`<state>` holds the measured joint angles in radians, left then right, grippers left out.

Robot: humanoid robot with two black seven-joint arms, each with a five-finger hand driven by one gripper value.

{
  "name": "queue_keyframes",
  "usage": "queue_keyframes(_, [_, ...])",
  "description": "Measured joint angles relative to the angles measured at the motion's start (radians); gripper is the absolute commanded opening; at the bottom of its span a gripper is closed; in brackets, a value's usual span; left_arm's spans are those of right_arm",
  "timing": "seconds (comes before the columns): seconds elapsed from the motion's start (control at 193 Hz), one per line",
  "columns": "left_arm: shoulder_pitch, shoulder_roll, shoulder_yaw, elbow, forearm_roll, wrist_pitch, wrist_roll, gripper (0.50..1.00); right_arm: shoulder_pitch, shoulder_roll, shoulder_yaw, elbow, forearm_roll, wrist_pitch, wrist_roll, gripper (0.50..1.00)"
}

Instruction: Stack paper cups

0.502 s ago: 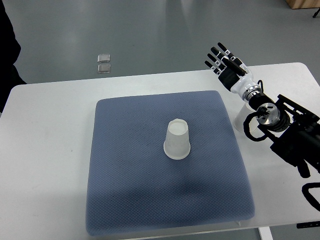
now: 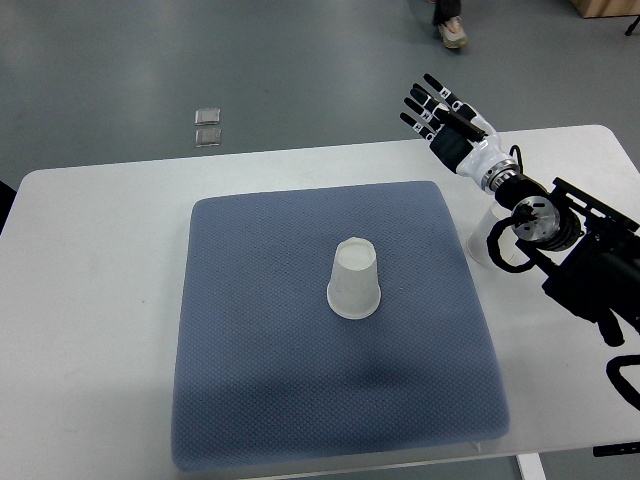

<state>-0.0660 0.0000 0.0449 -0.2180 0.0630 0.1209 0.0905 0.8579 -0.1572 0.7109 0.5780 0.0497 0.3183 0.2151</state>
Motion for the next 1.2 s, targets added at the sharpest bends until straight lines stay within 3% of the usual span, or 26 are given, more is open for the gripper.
queue_keyframes(0.181, [0.0,0.0,0.0,-0.046,-0.002,0.0,0.0,1.0,0.12,-0.122,-0.143,0.053,-0.143,0.035,-0.061,0.924])
queue_keyframes(0.394, [0.0,0.0,0.0,-0.08,-0.002,0.0,0.0,1.0,0.419,-0.263,-0.647,0.098,-0.177,0.043,-0.094,0.924])
queue_keyframes(0.565, [0.0,0.0,0.001,-0.085,0.0,-0.001,0.0,1.0,0.682,-0.354,-0.983,0.216,-0.221,0.108,-0.106,0.924])
queue_keyframes(0.88, [0.0,0.0,0.0,-0.105,0.0,-0.008,0.0,1.0,1.138,-0.307,-1.629,0.478,-0.566,0.19,-0.123,0.924])
queue_keyframes(1.202, [0.0,0.0,0.0,-0.123,0.0,-0.054,0.0,1.0,1.356,-0.273,-1.801,0.605,-0.604,0.289,-0.123,0.924])
